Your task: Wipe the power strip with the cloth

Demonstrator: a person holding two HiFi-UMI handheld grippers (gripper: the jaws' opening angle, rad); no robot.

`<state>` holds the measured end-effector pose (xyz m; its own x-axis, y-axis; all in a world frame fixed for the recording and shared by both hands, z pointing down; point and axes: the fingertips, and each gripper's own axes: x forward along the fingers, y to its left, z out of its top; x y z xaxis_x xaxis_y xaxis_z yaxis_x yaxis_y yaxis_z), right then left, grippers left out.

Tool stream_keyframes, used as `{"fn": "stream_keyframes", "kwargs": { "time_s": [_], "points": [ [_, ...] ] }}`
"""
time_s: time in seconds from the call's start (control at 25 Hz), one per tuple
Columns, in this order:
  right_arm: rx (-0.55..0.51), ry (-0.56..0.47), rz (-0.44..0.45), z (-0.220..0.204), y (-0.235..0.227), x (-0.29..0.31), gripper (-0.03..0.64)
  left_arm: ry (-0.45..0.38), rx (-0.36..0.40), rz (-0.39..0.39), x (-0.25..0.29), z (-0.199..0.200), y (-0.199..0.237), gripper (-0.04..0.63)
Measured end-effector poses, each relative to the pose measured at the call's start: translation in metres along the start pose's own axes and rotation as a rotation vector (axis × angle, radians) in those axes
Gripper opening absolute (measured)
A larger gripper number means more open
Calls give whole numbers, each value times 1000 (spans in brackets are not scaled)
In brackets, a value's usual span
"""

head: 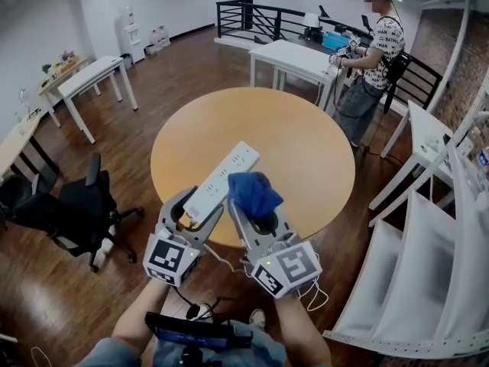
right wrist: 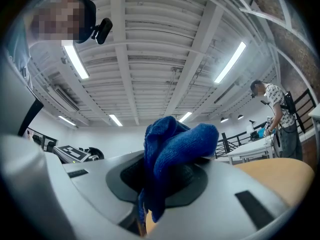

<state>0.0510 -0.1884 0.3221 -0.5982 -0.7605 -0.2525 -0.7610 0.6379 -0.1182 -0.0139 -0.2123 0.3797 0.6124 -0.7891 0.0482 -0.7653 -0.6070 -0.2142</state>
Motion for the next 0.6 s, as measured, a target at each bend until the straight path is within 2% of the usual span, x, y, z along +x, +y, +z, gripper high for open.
{"fn": "stream_keyframes", "kwargs": {
  "time_s": [0.12, 0.24, 0.44, 0.6],
  "points": [
    [0, 11, -22, -3, -8, -3, 71, 34, -52, 3, 6, -27, 4, 279],
    [9, 24, -49, -9, -18, -10, 71, 100, -96, 7, 16, -73, 6, 279],
    [26, 66, -83, -25, -28, -23, 71, 254, -171, 5, 27, -164, 4, 279],
    [42, 96, -103, -36, -34, -30, 71, 352, -217, 40, 29, -214, 8, 279]
  ]
}}
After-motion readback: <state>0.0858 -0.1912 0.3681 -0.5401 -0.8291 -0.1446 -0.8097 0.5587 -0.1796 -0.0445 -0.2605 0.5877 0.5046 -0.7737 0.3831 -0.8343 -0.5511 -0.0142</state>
